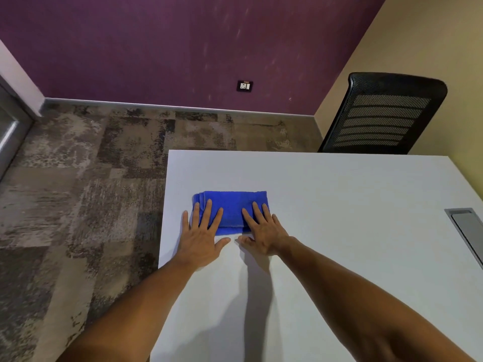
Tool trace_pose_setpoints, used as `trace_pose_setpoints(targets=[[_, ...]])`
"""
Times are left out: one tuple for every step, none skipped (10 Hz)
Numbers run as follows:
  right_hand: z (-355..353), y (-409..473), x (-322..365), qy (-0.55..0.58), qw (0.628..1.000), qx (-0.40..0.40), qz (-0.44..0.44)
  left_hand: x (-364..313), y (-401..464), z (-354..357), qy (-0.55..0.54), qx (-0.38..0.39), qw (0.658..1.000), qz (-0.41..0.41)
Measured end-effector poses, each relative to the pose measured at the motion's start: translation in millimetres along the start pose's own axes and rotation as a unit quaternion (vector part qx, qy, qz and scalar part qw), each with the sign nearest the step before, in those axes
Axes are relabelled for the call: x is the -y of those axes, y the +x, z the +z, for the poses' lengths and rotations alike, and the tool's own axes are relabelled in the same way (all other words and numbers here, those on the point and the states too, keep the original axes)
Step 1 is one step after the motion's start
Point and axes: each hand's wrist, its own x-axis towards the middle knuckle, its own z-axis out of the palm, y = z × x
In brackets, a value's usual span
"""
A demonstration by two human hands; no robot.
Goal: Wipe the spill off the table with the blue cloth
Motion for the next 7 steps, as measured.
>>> trace_pose_setpoints(targets=[[-15, -7, -2, -0.031, 1.000, 0.003, -0.005, -7, -3, -6, 0.008, 0.014, 1.000, -0.010], [-19, -17, -2, -0.041, 0.999, -0.018, 0.002, -10, -6, -16, -0.003, 0.012, 1.000, -0.016], [-24, -37, -3, -0.028, 0.999, -0.038, 0.005, -12, -15, -33, -0.001, 0.007, 0.999, -0.034], [-27, -51, -4, -0.021, 0.999, -0.035, 0.009, -15, -20, -43, 0.001, 0.011, 0.999, -0.037], [-32, -74, -5, -0.022, 0.999, -0.036, 0.030, -23, -33, -61, -0.001, 0.011, 0.999, -0.030], [-35, -86, -2, -0.022, 0.997, -0.058, 0.048, -28, -43, -73, 0.005, 0.011, 0.999, -0.035], [-43, -105, -2, -0.029, 0.995, -0.088, 0.043, -37, -60, -94, -0.003, -0.016, 0.999, -0.031]])
